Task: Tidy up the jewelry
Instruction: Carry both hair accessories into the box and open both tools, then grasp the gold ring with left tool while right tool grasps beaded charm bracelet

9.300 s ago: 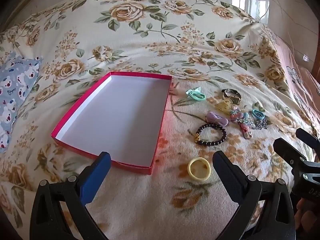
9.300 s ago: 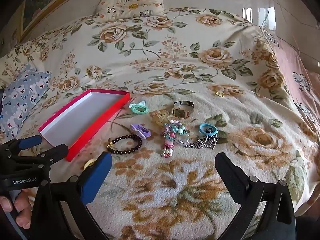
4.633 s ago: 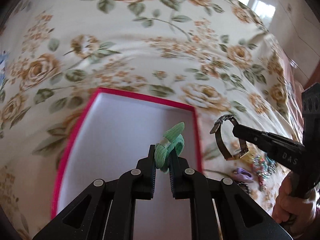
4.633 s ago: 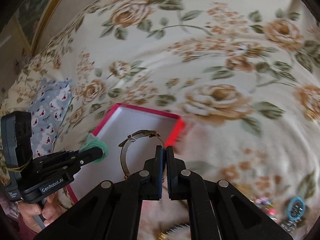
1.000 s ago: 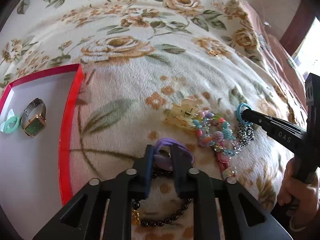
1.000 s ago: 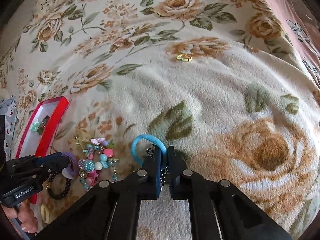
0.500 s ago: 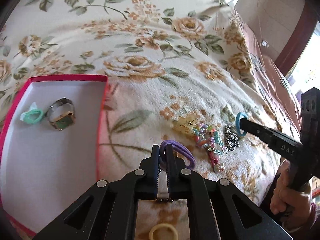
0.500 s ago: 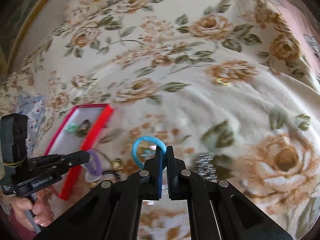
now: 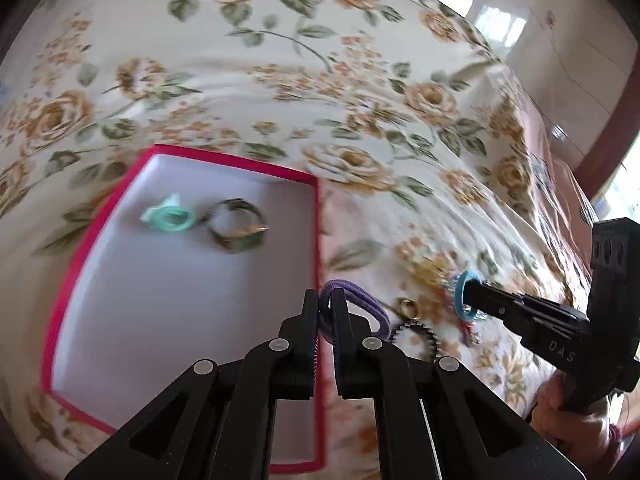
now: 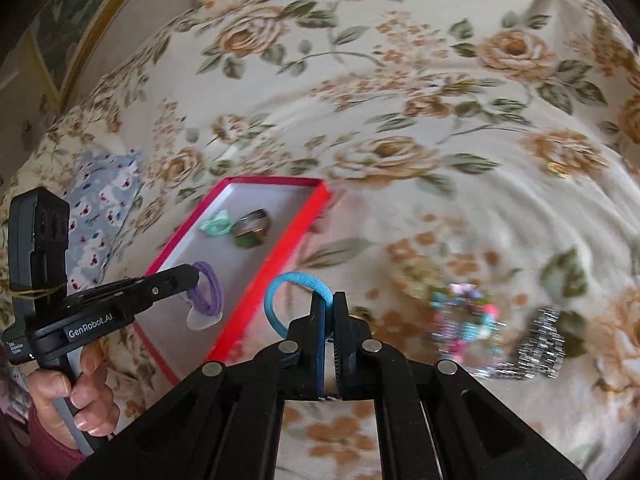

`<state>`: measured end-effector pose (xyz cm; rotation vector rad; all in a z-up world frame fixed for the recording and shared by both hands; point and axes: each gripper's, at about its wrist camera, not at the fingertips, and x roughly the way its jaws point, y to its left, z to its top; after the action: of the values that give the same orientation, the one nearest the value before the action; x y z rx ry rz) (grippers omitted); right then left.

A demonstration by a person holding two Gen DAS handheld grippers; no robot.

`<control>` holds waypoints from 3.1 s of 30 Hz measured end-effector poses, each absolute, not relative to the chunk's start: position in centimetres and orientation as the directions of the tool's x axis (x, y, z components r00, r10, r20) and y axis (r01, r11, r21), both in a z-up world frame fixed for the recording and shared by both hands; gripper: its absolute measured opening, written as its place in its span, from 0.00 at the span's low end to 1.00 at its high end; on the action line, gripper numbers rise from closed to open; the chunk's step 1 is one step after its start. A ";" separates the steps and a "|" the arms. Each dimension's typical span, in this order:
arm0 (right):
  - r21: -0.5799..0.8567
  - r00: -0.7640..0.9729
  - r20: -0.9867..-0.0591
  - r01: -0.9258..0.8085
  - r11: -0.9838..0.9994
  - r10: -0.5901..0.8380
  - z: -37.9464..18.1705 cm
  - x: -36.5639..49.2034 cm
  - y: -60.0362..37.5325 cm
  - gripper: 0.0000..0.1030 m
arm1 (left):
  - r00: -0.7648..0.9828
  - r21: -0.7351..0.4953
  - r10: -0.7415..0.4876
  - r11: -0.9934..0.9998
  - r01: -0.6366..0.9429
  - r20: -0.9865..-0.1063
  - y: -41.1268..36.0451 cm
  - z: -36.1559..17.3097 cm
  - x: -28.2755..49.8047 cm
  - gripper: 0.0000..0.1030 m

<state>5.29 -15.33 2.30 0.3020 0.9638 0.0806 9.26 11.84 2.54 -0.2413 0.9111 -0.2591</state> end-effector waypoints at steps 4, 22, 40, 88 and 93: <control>0.306 0.552 -0.795 0.006 0.952 0.252 2.0 7.2 -12.6 0.03 | 0.603 -0.314 -0.289 0.947 0.067 -0.743 14.2 2.9 8.8 0.05; 0.250 0.411 -0.868 -0.119 0.961 0.277 -3.9 15.7 -4.5 0.03 | 0.570 -0.247 -0.154 0.965 -0.089 -0.807 19.6 -0.5 13.6 0.05; 0.147 0.375 -0.906 -0.162 0.976 0.198 -6.1 17.8 -3.1 0.08 | 0.531 -0.210 -0.116 0.970 -0.120 -0.839 19.8 -3.6 16.7 0.08; 0.250 0.593 -0.804 0.257 0.933 0.052 2.5 0.0 -22.8 0.50 | 0.571 -0.262 -0.260 0.962 0.080 -0.779 10.1 2.9 8.3 0.67; 0.252 0.594 -0.804 0.279 0.927 0.039 2.4 -0.9 -24.1 0.50 | 0.552 -0.245 -0.272 0.962 0.124 -0.788 7.7 2.5 9.2 0.67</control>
<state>-0.89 -24.05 2.41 0.3735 0.9298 -0.1434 9.23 7.69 2.48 -0.1682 0.9589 -0.2354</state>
